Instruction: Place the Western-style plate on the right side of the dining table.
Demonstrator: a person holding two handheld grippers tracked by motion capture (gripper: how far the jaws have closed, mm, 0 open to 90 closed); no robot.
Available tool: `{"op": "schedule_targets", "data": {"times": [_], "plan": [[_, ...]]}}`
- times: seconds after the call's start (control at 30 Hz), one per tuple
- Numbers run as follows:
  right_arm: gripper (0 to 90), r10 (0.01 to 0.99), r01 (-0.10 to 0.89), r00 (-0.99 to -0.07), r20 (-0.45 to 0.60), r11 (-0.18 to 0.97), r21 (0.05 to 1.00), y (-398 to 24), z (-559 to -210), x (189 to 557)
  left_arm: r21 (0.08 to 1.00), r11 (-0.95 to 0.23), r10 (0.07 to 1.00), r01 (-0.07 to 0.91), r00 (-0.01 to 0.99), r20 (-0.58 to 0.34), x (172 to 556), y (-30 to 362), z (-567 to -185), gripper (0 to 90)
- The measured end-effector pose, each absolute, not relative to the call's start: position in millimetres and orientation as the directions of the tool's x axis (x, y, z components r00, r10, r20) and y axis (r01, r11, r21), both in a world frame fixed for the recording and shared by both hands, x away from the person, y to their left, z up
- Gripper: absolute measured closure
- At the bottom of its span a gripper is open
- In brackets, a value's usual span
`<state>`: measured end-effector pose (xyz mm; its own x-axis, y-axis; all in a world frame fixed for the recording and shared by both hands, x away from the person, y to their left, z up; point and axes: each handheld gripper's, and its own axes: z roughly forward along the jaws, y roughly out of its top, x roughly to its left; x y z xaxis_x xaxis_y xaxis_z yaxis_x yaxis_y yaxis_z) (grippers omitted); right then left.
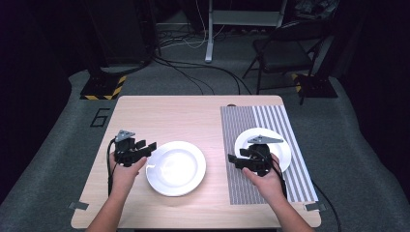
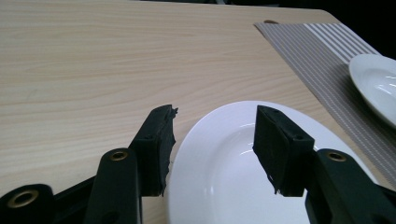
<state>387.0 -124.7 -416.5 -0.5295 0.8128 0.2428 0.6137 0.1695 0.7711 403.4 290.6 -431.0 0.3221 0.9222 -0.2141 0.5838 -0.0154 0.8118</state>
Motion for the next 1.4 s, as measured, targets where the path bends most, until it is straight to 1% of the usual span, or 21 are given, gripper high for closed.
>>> {"op": "schedule_targets", "data": {"times": [0.23,0.33,0.57,0.67,0.7,0.87,1.03,1.3,1.4], "plan": [[40.8,0.801,0.625,-0.549,0.238,0.205,0.753,-121.4,-430.3,383.0,0.800,-0.003,0.935,0.601,0.284,-0.210,393.9,307.2,-446.0,45.9],[40.1,0.797,0.623,-0.558,0.230,0.219,0.751,-119.1,-436.5,380.8,0.797,-0.010,0.938,0.604,0.282,-0.201,391.6,313.6,-451.6,45.3],[40.2,0.782,0.605,-0.582,0.222,0.234,0.761,-115.9,-446.9,377.1,0.795,0.004,0.938,0.606,0.272,-0.213,388.9,320.9,-470.9,43.9],[40.3,0.776,0.591,-0.597,0.204,0.253,0.766,-113.9,-452.5,375.9,0.802,-0.016,0.944,0.598,0.274,-0.186,388.7,320.8,-478.1,43.9],[40.5,0.773,0.585,-0.601,0.200,0.256,0.770,-113.6,-454.5,376.0,0.804,-0.040,0.946,0.594,0.282,-0.161,388.8,321.3,-480.8,43.9],[40.4,0.767,0.590,-0.610,0.199,0.272,0.761,-112.3,-470.0,375.2,0.809,-0.085,0.949,0.582,0.294,-0.112,388.0,325.6,-489.3,45.0],[40.5,0.752,0.591,-0.627,0.205,0.288,0.753,-111.7,-483.2,374.4,0.803,-0.067,0.951,0.593,0.281,-0.129,391.2,330.2,-497.6,44.8],[38.6,0.713,0.536,-0.687,0.140,0.367,0.760,-100.8,-496.4,370.6,0.790,-0.049,0.959,0.612,0.250,-0.134,396.8,345.0,-507.2,43.5],[38.9,0.696,0.520,-0.706,0.132,0.383,0.763,-95.6,-497.7,368.1,0.781,-0.045,0.960,0.624,0.242,-0.138,398.5,350.4,-510.3,42.1]]}}
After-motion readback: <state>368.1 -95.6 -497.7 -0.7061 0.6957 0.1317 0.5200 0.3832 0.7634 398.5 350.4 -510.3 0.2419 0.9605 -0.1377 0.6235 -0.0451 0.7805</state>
